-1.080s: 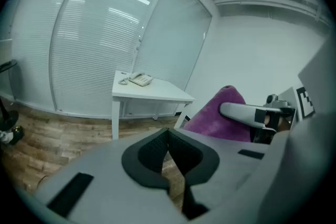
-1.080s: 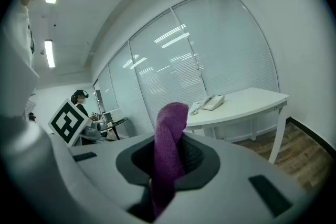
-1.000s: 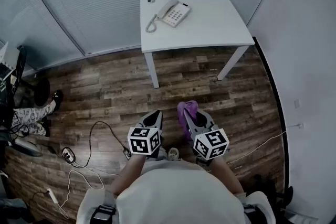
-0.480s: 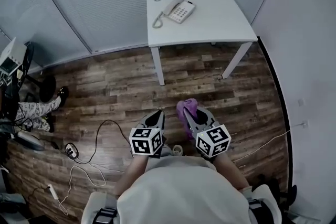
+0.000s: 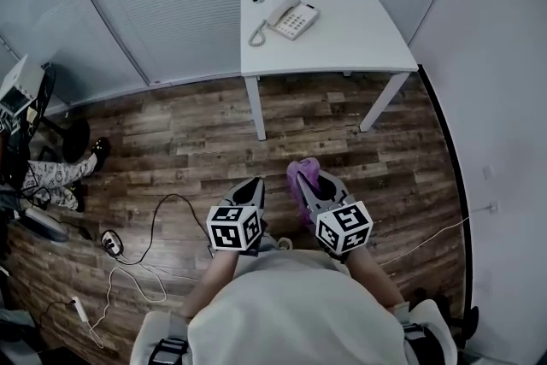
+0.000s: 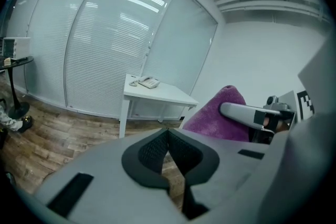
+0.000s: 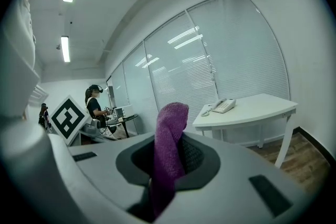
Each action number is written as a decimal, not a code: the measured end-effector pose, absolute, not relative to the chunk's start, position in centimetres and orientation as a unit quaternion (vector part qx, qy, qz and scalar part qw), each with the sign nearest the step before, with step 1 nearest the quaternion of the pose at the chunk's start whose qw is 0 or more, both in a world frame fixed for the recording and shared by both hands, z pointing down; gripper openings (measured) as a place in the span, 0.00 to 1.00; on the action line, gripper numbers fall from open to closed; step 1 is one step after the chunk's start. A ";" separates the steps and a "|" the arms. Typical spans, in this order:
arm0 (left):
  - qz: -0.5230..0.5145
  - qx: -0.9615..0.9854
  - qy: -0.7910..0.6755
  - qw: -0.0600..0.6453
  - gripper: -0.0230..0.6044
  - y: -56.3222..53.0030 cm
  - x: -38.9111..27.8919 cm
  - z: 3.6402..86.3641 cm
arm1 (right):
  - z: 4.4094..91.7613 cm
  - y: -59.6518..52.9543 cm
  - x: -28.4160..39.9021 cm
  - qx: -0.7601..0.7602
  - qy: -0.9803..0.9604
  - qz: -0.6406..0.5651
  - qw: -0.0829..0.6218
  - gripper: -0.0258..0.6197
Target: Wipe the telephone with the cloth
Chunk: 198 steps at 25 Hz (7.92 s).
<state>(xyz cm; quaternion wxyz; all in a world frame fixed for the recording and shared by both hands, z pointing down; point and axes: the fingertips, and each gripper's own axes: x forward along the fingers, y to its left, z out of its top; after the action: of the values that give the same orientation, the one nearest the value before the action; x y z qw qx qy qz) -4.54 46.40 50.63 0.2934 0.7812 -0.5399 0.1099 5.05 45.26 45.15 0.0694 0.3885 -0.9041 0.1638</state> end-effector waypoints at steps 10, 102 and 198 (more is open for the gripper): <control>0.110 0.770 -0.546 0.310 0.07 47.3 -4.3 51.4 | 46.7 45.8 5.1 0.373 -0.905 0.191 0.074 0.13; 0.138 0.810 -0.481 0.307 0.07 -6.1 -14.5 51.7 | 44.3 -6.7 -2.4 0.483 -0.858 0.169 0.038 0.13; 0.166 0.848 -0.415 0.283 0.40 -31.4 -2.5 53.7 | 46.4 -26.1 6.9 0.438 -0.880 0.181 0.038 0.13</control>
<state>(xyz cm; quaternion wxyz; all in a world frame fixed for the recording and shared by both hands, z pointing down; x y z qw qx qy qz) -2.55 -31.40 53.67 0.2832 0.8484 -0.4154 0.1660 6.87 -26.10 46.44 0.0377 0.4377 -0.8799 0.1811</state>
